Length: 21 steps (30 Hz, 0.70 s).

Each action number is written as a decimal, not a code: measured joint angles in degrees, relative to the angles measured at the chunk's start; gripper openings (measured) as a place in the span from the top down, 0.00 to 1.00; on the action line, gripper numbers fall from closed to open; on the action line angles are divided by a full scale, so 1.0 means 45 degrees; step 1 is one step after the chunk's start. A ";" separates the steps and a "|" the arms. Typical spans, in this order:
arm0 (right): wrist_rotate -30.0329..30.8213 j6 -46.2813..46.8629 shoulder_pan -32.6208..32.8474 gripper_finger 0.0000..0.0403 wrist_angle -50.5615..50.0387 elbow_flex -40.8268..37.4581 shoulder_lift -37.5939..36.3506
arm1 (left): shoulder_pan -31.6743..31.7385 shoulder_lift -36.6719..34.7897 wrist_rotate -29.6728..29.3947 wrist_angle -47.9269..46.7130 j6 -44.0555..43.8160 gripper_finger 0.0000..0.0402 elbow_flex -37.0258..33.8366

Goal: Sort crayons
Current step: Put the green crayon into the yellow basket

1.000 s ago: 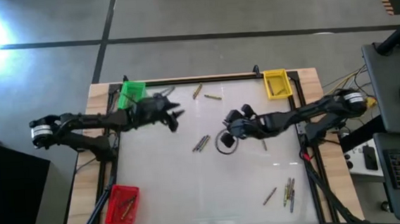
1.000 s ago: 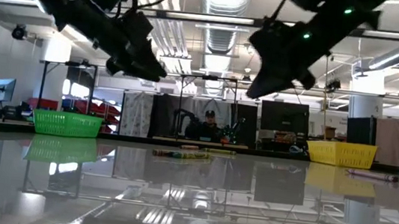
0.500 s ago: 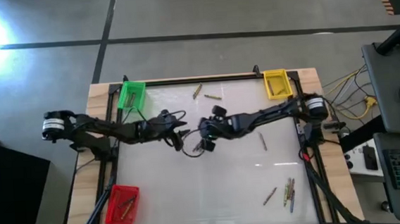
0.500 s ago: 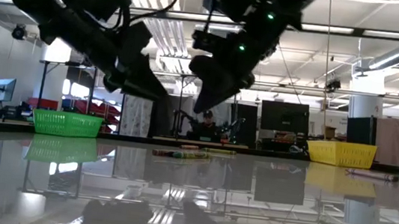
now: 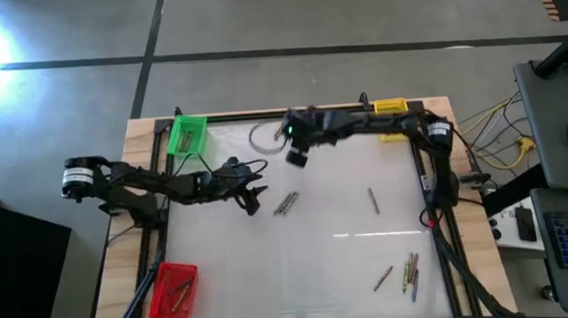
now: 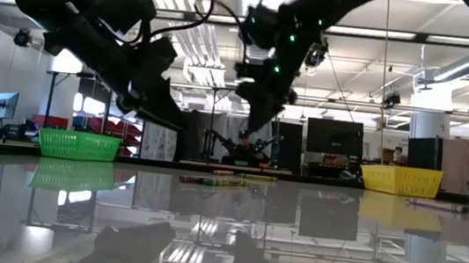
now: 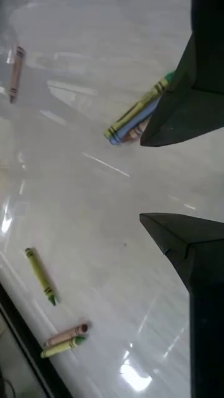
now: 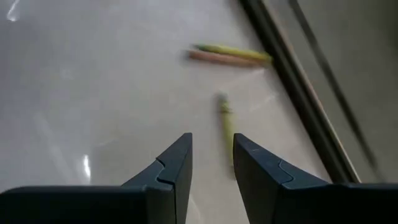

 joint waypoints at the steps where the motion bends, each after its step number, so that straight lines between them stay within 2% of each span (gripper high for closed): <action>1: -0.0072 0.0089 -0.0413 0.74 -0.0006 -0.0003 0.0062 | -0.0002 -0.0052 0.0000 -0.0053 0.0087 0.58 -0.0019; 6: -0.0278 0.0152 -0.2043 0.73 0.0089 -0.0003 0.0644 | -0.0001 -0.0083 -0.0002 -0.0026 0.0569 0.58 0.0046; 9: -0.1482 0.0152 -0.2555 0.71 0.0065 -0.0008 0.1306 | 0.0019 -0.0088 -0.0003 -0.0006 0.0873 0.58 0.0071; 13: -0.2866 0.0004 -0.2736 0.68 0.0038 -0.0026 0.2171 | 0.0089 -0.0088 -0.0037 -0.0011 0.1013 0.58 0.0071; 21: -0.2840 -0.0591 -0.2701 0.66 -0.0721 0.0682 0.2983 | 0.0159 -0.0088 -0.0042 -0.0016 0.1277 0.58 0.0066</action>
